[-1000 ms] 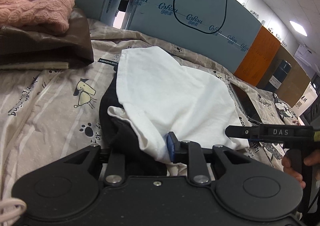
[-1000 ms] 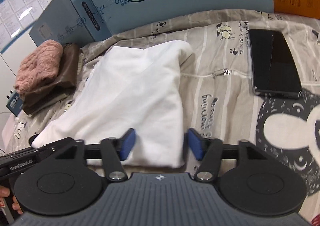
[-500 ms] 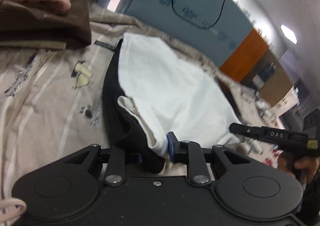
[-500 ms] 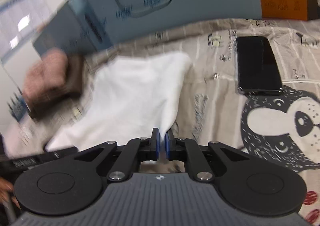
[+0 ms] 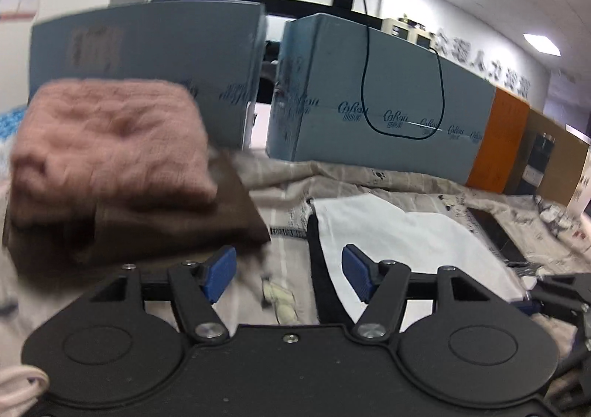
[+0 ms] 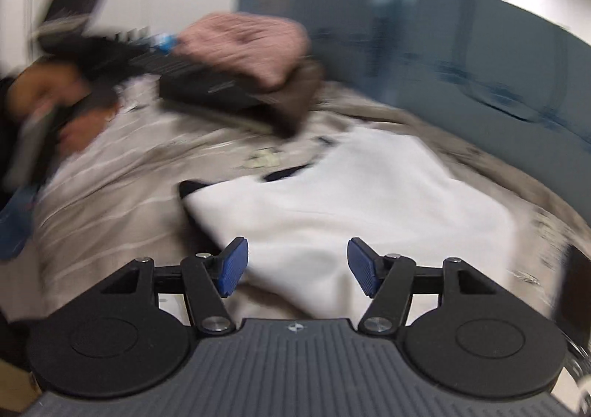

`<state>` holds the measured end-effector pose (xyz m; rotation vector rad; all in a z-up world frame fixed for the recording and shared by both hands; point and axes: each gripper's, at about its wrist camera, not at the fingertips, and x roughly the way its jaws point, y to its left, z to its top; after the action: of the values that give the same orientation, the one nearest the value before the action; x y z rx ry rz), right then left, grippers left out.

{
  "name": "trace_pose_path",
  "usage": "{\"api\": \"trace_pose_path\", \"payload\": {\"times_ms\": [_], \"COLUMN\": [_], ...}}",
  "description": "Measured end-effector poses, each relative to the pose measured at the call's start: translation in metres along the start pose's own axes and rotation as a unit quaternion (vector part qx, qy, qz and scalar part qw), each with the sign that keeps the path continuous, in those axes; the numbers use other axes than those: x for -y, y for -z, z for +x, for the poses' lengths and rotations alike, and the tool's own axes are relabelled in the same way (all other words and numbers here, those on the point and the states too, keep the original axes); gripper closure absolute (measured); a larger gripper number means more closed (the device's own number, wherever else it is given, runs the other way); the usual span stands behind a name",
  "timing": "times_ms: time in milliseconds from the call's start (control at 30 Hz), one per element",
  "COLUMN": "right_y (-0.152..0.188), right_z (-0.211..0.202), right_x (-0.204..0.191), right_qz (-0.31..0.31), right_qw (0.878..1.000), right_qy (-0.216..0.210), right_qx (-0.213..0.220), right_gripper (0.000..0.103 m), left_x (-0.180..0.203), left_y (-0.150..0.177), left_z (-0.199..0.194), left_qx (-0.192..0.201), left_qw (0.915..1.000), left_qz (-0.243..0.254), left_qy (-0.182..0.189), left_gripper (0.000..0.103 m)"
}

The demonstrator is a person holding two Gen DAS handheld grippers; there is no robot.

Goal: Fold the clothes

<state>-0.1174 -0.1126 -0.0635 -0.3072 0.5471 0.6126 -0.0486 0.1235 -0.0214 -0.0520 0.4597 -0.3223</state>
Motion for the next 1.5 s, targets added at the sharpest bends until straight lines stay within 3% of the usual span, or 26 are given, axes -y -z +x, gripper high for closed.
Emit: {"api": "trace_pose_path", "payload": {"times_ms": [133, 333, 533, 767, 967, 1100, 1233, 1333, 1500], "right_y": [-0.002, -0.008, -0.017, -0.025, -0.028, -0.028, -0.027, -0.028, -0.029], "right_z": [0.015, 0.021, 0.021, 0.032, 0.035, 0.037, 0.038, 0.035, 0.022], "right_x": [-0.012, -0.009, -0.006, -0.013, -0.011, -0.009, -0.009, -0.008, -0.004], "right_qz": [-0.026, -0.026, -0.017, -0.015, -0.001, 0.007, 0.009, 0.018, 0.037], "right_qw": [1.0, 1.0, 1.0, 0.999, 0.999, 0.999, 0.999, 0.999, 0.999], "right_qy": [-0.01, -0.011, -0.007, -0.009, -0.008, -0.008, -0.005, -0.007, -0.016], "right_qx": [-0.01, -0.007, 0.004, -0.033, -0.046, -0.05, -0.053, -0.048, -0.027], "right_gripper": [0.046, 0.047, 0.048, 0.049, 0.055, 0.062, 0.071, 0.086, 0.095], "left_x": [0.004, 0.013, 0.024, 0.03, 0.042, 0.051, 0.056, 0.059, 0.064], "left_y": [-0.024, -0.05, -0.046, -0.04, -0.036, -0.034, -0.037, -0.04, -0.057], "left_z": [0.047, 0.12, 0.173, 0.189, 0.193, 0.193, 0.193, 0.189, 0.173], "left_qx": [-0.003, -0.036, -0.094, -0.104, -0.101, -0.098, -0.097, -0.087, -0.053], "left_qw": [0.9977, 0.9933, 0.9863, 0.9851, 0.9797, 0.9775, 0.9781, 0.9785, 0.9823], "left_qz": [0.062, 0.076, 0.111, 0.12, 0.163, 0.182, 0.183, 0.187, 0.179], "left_qy": [0.026, 0.079, 0.078, 0.067, 0.06, 0.04, 0.019, 0.008, -0.007], "left_gripper": [0.039, 0.039, 0.039, 0.041, 0.066, 0.074, 0.094, 0.098, 0.101]}}
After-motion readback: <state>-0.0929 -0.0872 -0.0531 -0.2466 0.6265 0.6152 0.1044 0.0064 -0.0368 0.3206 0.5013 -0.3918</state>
